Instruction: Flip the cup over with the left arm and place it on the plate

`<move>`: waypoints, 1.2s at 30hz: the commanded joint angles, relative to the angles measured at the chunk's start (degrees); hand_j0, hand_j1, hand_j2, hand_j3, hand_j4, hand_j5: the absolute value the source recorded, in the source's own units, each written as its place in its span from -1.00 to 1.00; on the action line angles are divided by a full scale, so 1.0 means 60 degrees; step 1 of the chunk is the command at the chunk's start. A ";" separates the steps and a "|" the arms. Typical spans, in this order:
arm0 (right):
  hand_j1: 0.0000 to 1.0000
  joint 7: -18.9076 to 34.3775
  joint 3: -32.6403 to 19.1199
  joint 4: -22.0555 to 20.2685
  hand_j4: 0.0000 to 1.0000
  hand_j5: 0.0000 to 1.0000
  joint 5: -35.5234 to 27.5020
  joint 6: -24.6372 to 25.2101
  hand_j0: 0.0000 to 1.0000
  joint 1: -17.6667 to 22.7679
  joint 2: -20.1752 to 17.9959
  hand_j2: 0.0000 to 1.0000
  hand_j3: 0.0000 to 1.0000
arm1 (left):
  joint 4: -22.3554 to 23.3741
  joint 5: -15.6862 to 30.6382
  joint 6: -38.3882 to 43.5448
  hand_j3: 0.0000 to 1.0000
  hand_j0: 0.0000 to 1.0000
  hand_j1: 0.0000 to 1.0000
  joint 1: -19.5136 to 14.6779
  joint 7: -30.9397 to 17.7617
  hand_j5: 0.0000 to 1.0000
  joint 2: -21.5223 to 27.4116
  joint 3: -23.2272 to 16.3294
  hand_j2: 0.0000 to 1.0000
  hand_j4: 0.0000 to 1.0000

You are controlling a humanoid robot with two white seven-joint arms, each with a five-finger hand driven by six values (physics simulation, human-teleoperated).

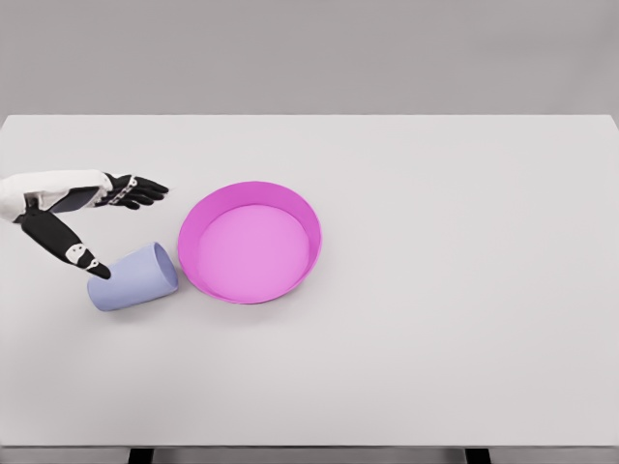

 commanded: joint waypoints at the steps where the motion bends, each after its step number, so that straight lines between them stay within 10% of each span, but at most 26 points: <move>1: 1.00 0.0003 -0.0001 0.0000 1.00 1.00 0.0004 0.0013 1.00 0.0000 0.0000 1.00 1.00 | -0.0002 -0.0002 0.0241 1.00 1.00 1.00 0.0000 0.0000 1.00 -0.0061 0.0041 1.00 1.00; 24: 1.00 0.0003 -0.0001 0.0000 1.00 1.00 0.0004 -0.0002 1.00 0.0000 0.0000 1.00 1.00 | -0.0002 -0.0265 0.0094 1.00 1.00 1.00 0.0629 0.0000 1.00 -0.0325 0.0275 1.00 1.00; 28: 1.00 0.0003 -0.0001 0.0000 1.00 1.00 0.0004 -0.0002 1.00 0.0000 0.0000 1.00 1.00 | -0.0002 -0.0251 0.0094 1.00 1.00 1.00 0.1538 0.0000 1.00 -0.0354 0.1373 1.00 1.00; 36: 1.00 0.0003 -0.0001 0.0000 1.00 1.00 0.0004 -0.0002 1.00 0.0000 0.0000 1.00 1.00 | -0.0002 -0.0324 -0.0477 1.00 1.00 1.00 0.1596 0.0000 1.00 -0.0354 0.1681 1.00 1.00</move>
